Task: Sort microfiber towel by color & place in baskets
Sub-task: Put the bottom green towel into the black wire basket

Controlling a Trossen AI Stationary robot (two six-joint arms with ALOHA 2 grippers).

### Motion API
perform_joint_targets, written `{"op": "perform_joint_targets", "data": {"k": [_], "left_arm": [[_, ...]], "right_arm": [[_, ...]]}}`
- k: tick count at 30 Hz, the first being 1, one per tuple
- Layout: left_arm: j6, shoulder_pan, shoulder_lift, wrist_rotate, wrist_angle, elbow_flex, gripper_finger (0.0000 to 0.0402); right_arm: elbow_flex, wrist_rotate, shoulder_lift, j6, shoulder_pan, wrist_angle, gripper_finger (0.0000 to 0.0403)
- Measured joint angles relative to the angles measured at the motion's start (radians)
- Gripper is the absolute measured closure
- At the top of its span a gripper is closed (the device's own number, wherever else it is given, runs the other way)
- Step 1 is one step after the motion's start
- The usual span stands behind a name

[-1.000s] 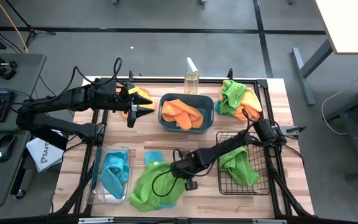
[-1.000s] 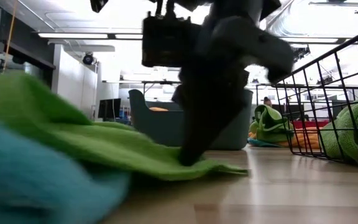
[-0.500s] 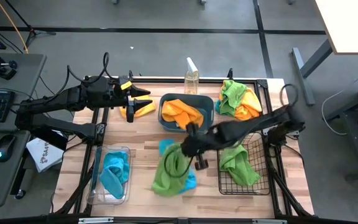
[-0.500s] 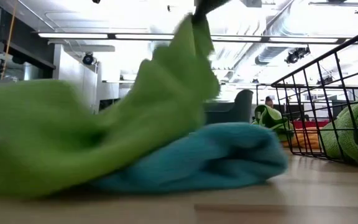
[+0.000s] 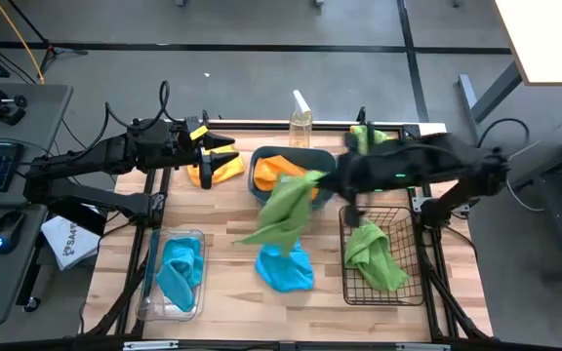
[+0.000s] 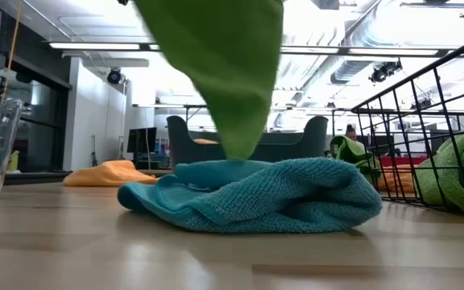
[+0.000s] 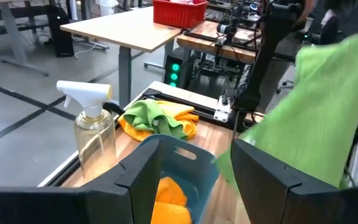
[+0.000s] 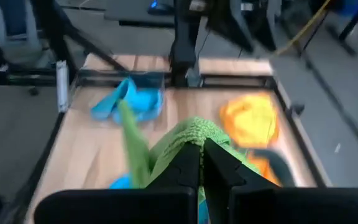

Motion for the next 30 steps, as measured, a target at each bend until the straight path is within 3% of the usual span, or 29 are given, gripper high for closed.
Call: {"op": "perform_joint_targets", "data": {"k": [7, 13, 16, 21, 30], "left_arm": [[0.061, 0.0, 0.001, -0.064, 0.023, 0.0, 0.022], [0.095, 0.0, 0.001, -0.09, 0.113, 0.0, 0.022], [0.095, 0.0, 0.001, -0.091, 0.15, 0.0, 0.022], [0.08, 0.001, 0.001, -0.091, 0.164, 0.0, 0.022], [0.051, 0.001, 0.001, -0.091, 0.176, 0.0, 0.022]], "right_arm": [[0.122, 0.094, -0.118, 0.342, 0.122, -0.41, 0.0403], [0.186, 0.203, -0.24, 0.547, 0.234, -0.458, 0.0403], [0.204, 0.209, -0.286, 0.601, 0.256, -0.462, 0.0403], [0.201, 0.178, -0.328, 0.654, 0.257, -0.487, 0.0403], [0.123, -0.027, -0.312, 0.73, 0.257, -0.485, 0.0403]]}}
